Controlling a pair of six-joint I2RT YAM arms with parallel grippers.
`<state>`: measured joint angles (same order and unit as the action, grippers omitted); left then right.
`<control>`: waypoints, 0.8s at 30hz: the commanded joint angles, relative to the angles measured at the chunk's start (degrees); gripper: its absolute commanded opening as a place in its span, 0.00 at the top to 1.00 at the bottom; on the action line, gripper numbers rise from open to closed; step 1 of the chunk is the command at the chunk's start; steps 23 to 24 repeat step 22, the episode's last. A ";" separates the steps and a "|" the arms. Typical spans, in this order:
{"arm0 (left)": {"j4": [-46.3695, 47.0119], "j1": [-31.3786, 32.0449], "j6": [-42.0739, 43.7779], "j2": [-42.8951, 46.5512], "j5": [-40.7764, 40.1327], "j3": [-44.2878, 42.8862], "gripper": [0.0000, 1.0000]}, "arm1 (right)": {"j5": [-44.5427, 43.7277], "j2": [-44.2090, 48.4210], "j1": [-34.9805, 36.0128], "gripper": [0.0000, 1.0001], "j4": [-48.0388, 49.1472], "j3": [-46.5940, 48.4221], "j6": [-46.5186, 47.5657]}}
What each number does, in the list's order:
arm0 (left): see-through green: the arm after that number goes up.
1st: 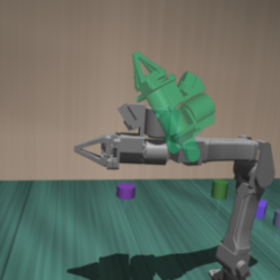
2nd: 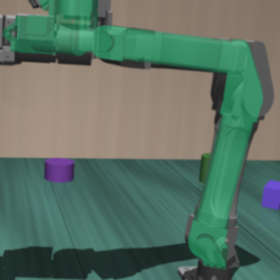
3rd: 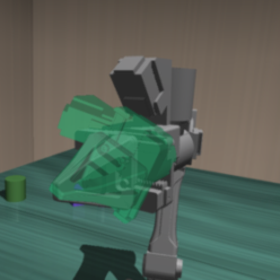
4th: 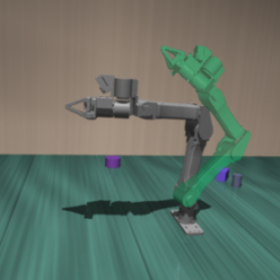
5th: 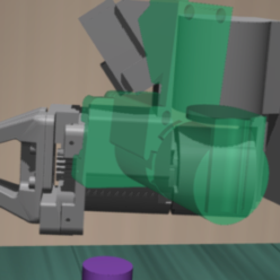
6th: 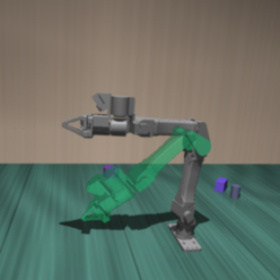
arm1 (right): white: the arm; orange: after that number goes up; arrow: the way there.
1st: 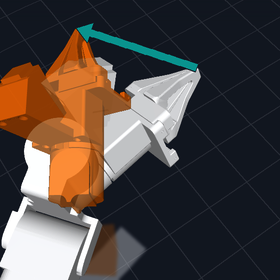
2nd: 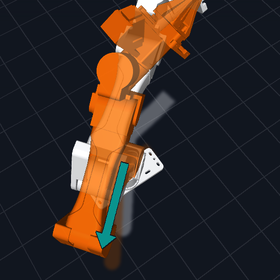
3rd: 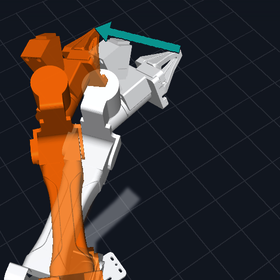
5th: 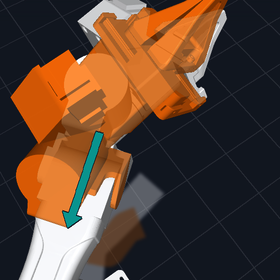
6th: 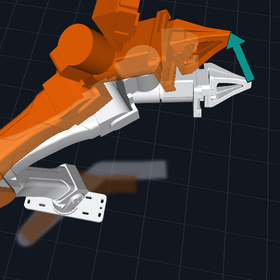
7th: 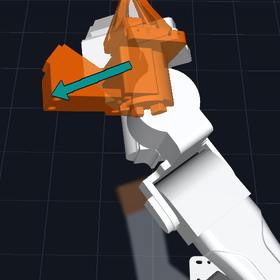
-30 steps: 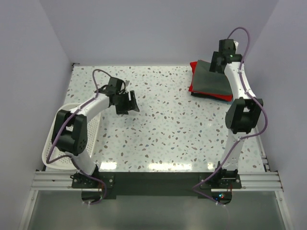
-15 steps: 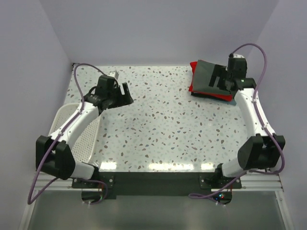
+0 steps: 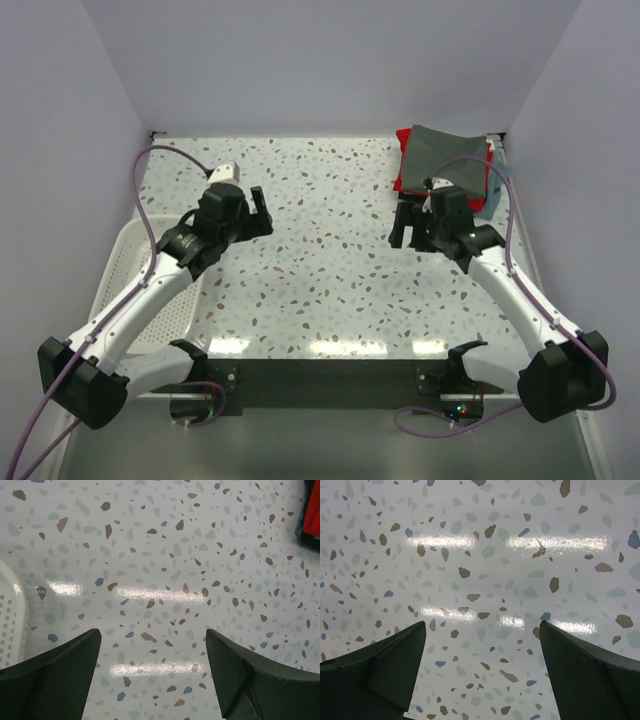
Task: Fold and stack the t-shirts
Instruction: Reset both grippers
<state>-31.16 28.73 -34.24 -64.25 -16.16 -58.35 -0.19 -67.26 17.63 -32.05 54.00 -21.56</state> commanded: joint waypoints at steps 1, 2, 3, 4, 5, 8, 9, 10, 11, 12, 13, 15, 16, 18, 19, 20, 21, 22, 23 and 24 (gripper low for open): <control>-1.54 0.27 -2.76 3.60 -5.19 1.74 0.09 | 0.36 3.80 0.13 0.01 2.10 -0.74 -0.86; -2.58 0.27 -3.29 4.21 -5.54 1.75 0.09 | 0.36 4.33 0.13 0.01 1.56 -0.56 -0.68; -3.11 0.27 -3.90 4.39 -5.63 1.66 0.09 | 0.36 4.86 0.13 0.01 1.03 -0.39 -0.41; -3.38 0.27 -4.51 4.66 -5.29 1.48 0.09 | 0.36 5.91 0.13 0.01 0.59 -0.38 0.20; -3.38 0.27 -4.87 5.35 -4.76 1.39 0.09 | 0.36 6.27 0.13 0.01 0.41 -0.47 0.55; -3.47 0.27 -6.10 6.33 -5.37 1.66 0.09 | 0.36 6.71 0.13 0.01 0.06 -1.00 1.61; -3.91 0.27 -6.28 6.42 -5.81 1.40 0.09 | 0.36 6.71 0.13 0.01 -0.03 -1.26 1.70; -4.52 0.27 -6.37 6.50 -6.24 1.22 0.09 | 0.54 6.80 0.13 0.01 0.06 -1.52 1.61; -5.57 0.27 -6.28 6.59 -7.12 0.96 0.09 | 0.71 6.88 0.13 0.01 0.15 -1.70 1.61; -6.10 0.27 -6.02 6.59 -7.48 0.69 0.09 | 0.89 6.97 0.13 0.01 0.32 -2.14 1.35; -6.63 0.27 -5.67 6.59 -8.09 0.69 0.09 | 1.15 7.06 0.21 0.01 0.85 -2.40 1.26; -7.25 0.27 -5.31 7.29 -9.32 0.78 0.09 | 1.07 7.32 0.13 0.01 1.03 -2.67 1.35; -7.34 0.19 -5.05 7.56 -9.67 0.87 0.09 | 0.89 7.32 0.13 0.01 0.94 -2.67 1.52; -7.17 0.27 -4.87 8.00 -10.03 1.39 0.09 | 0.63 7.24 0.21 0.01 0.85 -2.58 1.52; -7.08 0.19 -4.87 8.17 -10.12 1.74 0.09 | 0.63 7.15 0.13 0.01 0.68 -2.58 1.52; -6.64 0.19 -4.87 8.26 -10.12 1.92 0.09 | 0.63 7.15 0.13 0.01 0.68 -2.58 1.44; -6.55 0.27 -4.87 8.35 -10.29 2.18 0.09 | 0.63 6.97 0.13 0.01 0.76 -2.84 1.26; -6.46 0.27 -5.48 8.35 -10.64 2.10 0.09 | 0.63 6.88 0.13 0.01 1.03 -3.02 0.82; -6.46 0.27 -5.48 8.35 -10.64 2.10 0.09 | 0.63 6.88 0.13 0.01 1.03 -3.02 0.82; -6.46 0.27 -5.48 8.35 -10.64 2.10 0.09 | 0.63 6.88 0.13 0.01 1.03 -3.02 0.82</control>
